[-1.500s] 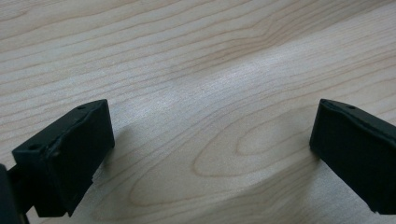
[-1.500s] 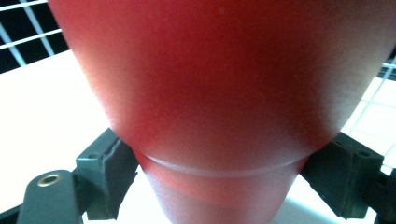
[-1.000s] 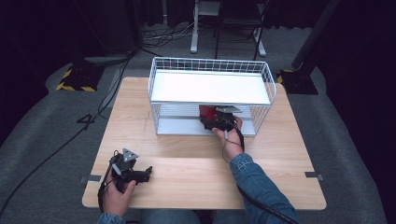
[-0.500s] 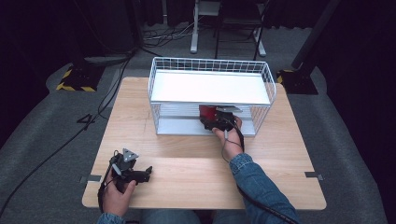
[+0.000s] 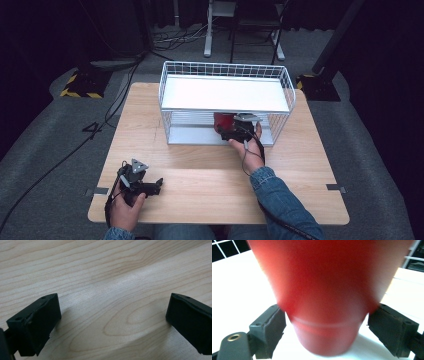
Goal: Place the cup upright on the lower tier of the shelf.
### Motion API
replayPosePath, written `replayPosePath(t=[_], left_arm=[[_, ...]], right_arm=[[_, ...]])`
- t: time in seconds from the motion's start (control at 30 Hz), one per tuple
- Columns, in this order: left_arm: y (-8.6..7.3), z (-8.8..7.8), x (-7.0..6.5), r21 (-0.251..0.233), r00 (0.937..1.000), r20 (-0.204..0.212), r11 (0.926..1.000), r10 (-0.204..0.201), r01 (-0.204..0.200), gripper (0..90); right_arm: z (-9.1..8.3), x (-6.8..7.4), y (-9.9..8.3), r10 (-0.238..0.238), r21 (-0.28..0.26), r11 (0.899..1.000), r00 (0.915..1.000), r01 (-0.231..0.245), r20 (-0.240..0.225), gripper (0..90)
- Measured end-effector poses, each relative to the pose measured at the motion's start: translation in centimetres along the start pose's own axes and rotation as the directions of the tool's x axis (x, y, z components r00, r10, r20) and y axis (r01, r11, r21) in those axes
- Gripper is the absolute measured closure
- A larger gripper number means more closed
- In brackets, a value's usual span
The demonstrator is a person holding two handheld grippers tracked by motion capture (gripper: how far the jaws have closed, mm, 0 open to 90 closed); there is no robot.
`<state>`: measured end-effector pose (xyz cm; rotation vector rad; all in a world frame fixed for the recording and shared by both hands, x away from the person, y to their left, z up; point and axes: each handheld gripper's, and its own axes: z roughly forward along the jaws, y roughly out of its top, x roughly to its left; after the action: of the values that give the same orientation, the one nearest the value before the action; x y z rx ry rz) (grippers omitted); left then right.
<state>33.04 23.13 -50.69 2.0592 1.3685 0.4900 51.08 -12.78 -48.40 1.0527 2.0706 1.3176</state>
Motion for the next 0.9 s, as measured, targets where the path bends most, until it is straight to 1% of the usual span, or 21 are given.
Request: replayPosePath(t=[0.07,0.17,0.23,0.27,0.37,0.4,0.5,0.6,0.67,0.8,0.9], left_arm=[[0.0,0.0,0.0,-0.003,1.0000,-0.003,1.0000,-0.003,0.003,0.1],[0.0,0.1,0.0,-0.003,1.0000,-0.002,1.0000,0.000,0.000,0.1],[0.0,0.1,0.0,-0.003,1.0000,-0.002,1.0000,0.000,0.000,0.1],[0.0,0.1,0.0,-0.003,1.0000,-0.002,1.0000,0.000,0.000,0.1],[0.0,0.1,0.0,-0.004,1.0000,-0.002,1.0000,-0.001,0.001,0.1],[0.0,0.1,0.0,-0.003,1.0000,-0.002,1.0000,0.000,0.000,0.1],[0.0,0.0,0.0,-0.001,1.0000,-0.002,1.0000,-0.002,0.002,0.1],[-0.1,-0.1,-0.1,0.002,1.0000,0.000,1.0000,0.001,-0.001,0.1],[-0.1,0.0,0.0,0.001,1.0000,0.000,1.0000,0.002,-0.002,0.1],[0.0,0.0,0.0,0.001,1.0000,0.000,1.0000,0.001,-0.001,0.1],[0.0,0.0,0.0,0.001,1.0000,0.001,1.0000,0.002,-0.002,0.1]], right_arm=[[-0.6,-0.1,0.0,-0.006,0.011,1.000,1.0000,0.006,0.006,15.8],[-1.4,-0.2,-0.2,0.009,0.021,1.000,1.0000,-0.009,0.004,15.8],[-1.9,-0.2,-0.5,0.011,0.035,0.999,0.9999,-0.011,-0.007,15.8],[-2.2,-0.1,-0.6,0.020,0.047,0.999,0.9997,-0.020,-0.012,15.8],[-3.1,0.0,-0.7,0.020,0.061,0.998,0.9995,-0.019,-0.025,15.9],[-3.5,0.0,-0.6,0.024,0.061,0.998,0.9991,-0.022,-0.034,15.8],[-4.8,0.0,-0.3,0.008,0.064,0.998,0.9985,-0.004,-0.055,15.8],[-6.2,-0.2,0.0,0.009,0.062,0.998,0.9976,-0.005,-0.069,15.8],[-7.0,-0.4,0.1,0.002,0.067,0.998,0.9971,0.004,-0.076,15.8],[-8.6,-0.8,-0.1,0.023,0.083,0.996,0.9965,-0.017,-0.080,15.8],[-9.8,-0.9,-0.4,0.024,0.073,0.997,0.9965,-0.018,-0.081,15.8]])
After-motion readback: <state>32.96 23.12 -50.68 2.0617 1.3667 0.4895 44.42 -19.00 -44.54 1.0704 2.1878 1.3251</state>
